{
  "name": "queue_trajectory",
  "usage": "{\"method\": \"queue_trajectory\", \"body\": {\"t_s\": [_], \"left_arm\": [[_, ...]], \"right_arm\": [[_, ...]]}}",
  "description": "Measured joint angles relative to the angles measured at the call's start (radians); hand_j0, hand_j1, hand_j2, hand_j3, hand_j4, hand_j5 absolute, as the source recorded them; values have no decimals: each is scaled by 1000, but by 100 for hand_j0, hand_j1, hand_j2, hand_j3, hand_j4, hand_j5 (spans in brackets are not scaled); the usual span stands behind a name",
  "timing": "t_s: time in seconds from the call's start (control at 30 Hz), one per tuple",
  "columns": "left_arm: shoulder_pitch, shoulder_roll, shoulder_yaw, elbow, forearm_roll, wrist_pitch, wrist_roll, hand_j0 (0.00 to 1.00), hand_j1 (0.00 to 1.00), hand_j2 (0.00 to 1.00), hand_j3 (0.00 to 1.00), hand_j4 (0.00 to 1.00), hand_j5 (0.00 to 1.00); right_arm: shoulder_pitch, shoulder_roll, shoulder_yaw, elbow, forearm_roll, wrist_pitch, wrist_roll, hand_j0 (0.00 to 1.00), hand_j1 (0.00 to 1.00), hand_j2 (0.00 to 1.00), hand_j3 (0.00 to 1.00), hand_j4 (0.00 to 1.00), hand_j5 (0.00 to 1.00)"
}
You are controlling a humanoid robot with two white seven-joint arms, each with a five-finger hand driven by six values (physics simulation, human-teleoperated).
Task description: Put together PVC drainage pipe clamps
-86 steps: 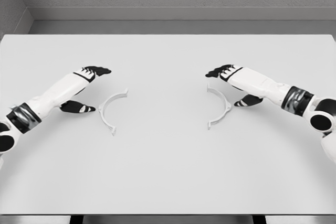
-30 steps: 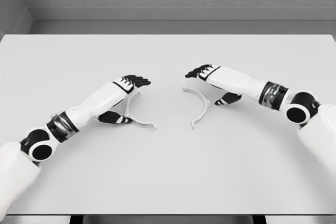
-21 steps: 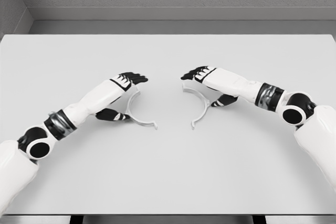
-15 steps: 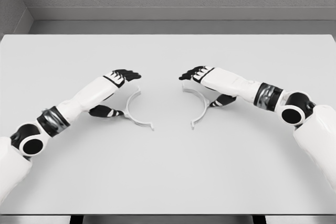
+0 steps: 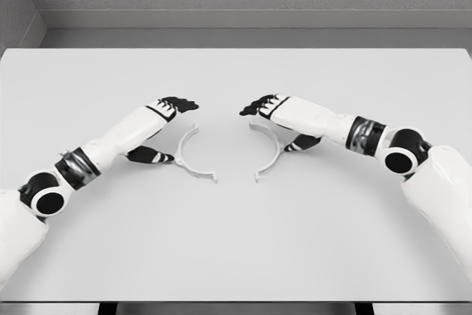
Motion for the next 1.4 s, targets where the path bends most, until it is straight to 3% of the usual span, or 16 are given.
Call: {"method": "queue_trajectory", "body": {"t_s": [0.57, 0.8, 1.13, 1.33, 1.4], "left_arm": [[-3, -20, 9, 5, -2, 0, 0, 100, 100, 100, 100, 100, 100], [-58, -20, 3, 34, 0, 0, 0, 100, 100, 100, 100, 100, 100], [-58, -21, 2, 46, 3, 0, 1, 100, 100, 100, 100, 100, 100], [-57, -24, 1, 45, 3, 0, 1, 100, 100, 100, 100, 100, 100], [-57, -26, 0, 45, 2, 0, 1, 100, 100, 100, 100, 100, 100]], "right_arm": [[-12, 11, 16, 28, 0, 0, -1, 100, 100, 100, 100, 100, 100], [-15, 21, 21, 28, 5, 0, 0, 100, 100, 100, 100, 100, 100], [-34, 53, 47, 32, 11, 0, 0, 100, 100, 100, 100, 100, 100], [-23, 14, 5, 15, 6, -1, -2, 100, 100, 100, 100, 100, 100], [21, -38, -72, -66, -2, -1, -2, 100, 100, 100, 100, 100, 100]]}}
